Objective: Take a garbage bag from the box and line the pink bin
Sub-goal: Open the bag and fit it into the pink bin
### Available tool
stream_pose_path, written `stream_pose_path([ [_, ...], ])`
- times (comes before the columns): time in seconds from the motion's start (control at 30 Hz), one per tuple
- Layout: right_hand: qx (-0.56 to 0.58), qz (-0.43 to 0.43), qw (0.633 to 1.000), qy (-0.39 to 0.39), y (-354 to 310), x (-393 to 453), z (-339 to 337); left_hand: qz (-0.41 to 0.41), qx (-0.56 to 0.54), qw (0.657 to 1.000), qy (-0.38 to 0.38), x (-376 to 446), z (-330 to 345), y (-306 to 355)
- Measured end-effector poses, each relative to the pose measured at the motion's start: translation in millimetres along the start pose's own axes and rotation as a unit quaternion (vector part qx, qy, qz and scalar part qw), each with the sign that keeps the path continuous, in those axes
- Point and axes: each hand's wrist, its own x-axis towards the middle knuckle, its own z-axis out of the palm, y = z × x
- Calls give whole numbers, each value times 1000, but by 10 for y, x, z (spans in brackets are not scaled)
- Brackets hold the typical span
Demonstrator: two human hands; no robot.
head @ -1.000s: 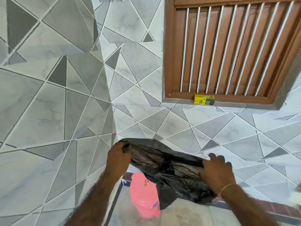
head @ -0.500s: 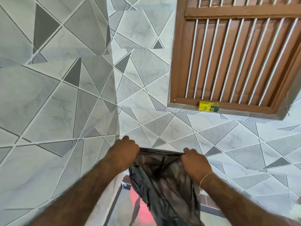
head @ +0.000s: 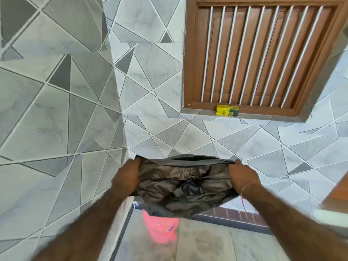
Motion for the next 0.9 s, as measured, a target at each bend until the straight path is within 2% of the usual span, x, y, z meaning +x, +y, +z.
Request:
stream_pose_path([
  [0.07,2,23,1000,9,116,94,-174,68,160,982,-76,119,-214,45],
  [0.1,13,32,999,41,174,147,-303,75,168,982,-47,186,-392,90],
  [0.13,34,43,994,90,211,191,-465,65,152,986,17,238,-609,170],
  [0.17,61,57,984,158,227,218,-638,61,132,981,129,274,-822,256],
  [0.2,104,69,963,238,234,236,-779,47,81,962,258,256,-1027,359],
  [0.23,154,80,932,318,248,263,-820,30,30,923,382,218,-1120,414],
  [0.27,208,98,902,366,277,283,-798,13,5,894,449,175,-1103,414],
  [0.3,234,102,905,340,322,290,-594,25,10,908,418,128,-987,375],
  [0.33,167,78,962,203,340,251,-278,55,85,953,284,38,-686,311],
  [0.37,96,47,994,5,303,80,87,83,164,978,96,-126,-298,183],
  [0.4,54,42,988,-139,295,-64,476,82,181,980,-13,-257,82,49],
  [0.43,8,24,979,-201,282,-175,737,83,201,975,-49,-334,353,-67],
  [0.47,15,25,977,-213,288,-280,873,82,186,978,-53,-407,476,-132],
  [0.53,48,27,983,-175,336,-341,954,78,155,984,-46,-407,539,-159],
  [0.57,48,35,980,-188,307,-320,910,81,161,982,-47,-396,495,-99],
  [0.7,108,73,983,-126,200,-142,777,39,73,996,-18,-264,373,127],
  [0.8,95,81,988,-95,191,-54,751,53,45,996,-51,-240,366,147],
  [0.9,113,91,984,-101,249,-42,842,90,40,991,-89,-256,390,148],
])
